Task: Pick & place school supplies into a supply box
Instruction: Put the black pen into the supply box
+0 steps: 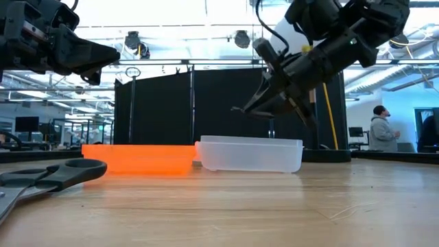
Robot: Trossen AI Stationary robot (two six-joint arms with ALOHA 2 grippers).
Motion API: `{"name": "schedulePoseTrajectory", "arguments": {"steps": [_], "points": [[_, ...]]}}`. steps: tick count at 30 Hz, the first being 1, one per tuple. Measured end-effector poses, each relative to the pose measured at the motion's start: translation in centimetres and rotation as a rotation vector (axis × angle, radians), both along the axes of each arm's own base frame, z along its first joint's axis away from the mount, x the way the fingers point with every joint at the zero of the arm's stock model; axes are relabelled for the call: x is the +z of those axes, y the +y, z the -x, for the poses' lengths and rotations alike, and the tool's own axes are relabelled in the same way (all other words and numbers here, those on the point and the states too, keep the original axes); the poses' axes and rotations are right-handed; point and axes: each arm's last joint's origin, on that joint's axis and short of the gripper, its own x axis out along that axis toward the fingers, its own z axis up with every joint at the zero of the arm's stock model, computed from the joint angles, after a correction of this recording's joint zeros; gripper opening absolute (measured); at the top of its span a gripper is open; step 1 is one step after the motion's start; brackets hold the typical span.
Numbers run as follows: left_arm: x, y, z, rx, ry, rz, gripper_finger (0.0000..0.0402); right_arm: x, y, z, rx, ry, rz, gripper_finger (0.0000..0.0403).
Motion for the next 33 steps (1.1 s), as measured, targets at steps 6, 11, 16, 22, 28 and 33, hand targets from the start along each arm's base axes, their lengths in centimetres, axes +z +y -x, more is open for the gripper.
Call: {"name": "schedulePoseTrajectory", "arguments": {"steps": [6, 11, 16, 22, 28, 33], "points": [[0.0, 0.0, 0.0, 0.003, -0.002, -0.002, 0.0058, -1.5, 0.0, -0.1, -0.022, 0.062, -0.027, 0.0021], [0.0, 0.0, 0.0, 0.003, -0.002, -0.009, 0.0058, -3.1, -0.5, -0.4, -0.050, 0.104, -0.085, 0.0021], [0.0, 0.0, 0.0, 0.003, -0.001, -0.009, 0.0058, -3.6, -0.8, -0.6, -0.036, 0.107, -0.091, 0.0021], [0.0, 0.0, 0.0, 0.002, -0.001, -0.009, 0.0058, -3.6, -1.0, -0.5, -0.033, 0.118, -0.078, 0.0021], [0.0, 0.0, 0.0, 0.002, -0.001, -0.009, 0.0058, -3.7, -1.0, -0.5, -0.021, 0.135, -0.084, 0.0021], [0.0, 0.0, 0.0, 0.003, -0.002, -0.008, 0.0058, -3.7, -1.0, -0.5, -0.008, 0.130, -0.085, 0.0048]]}}
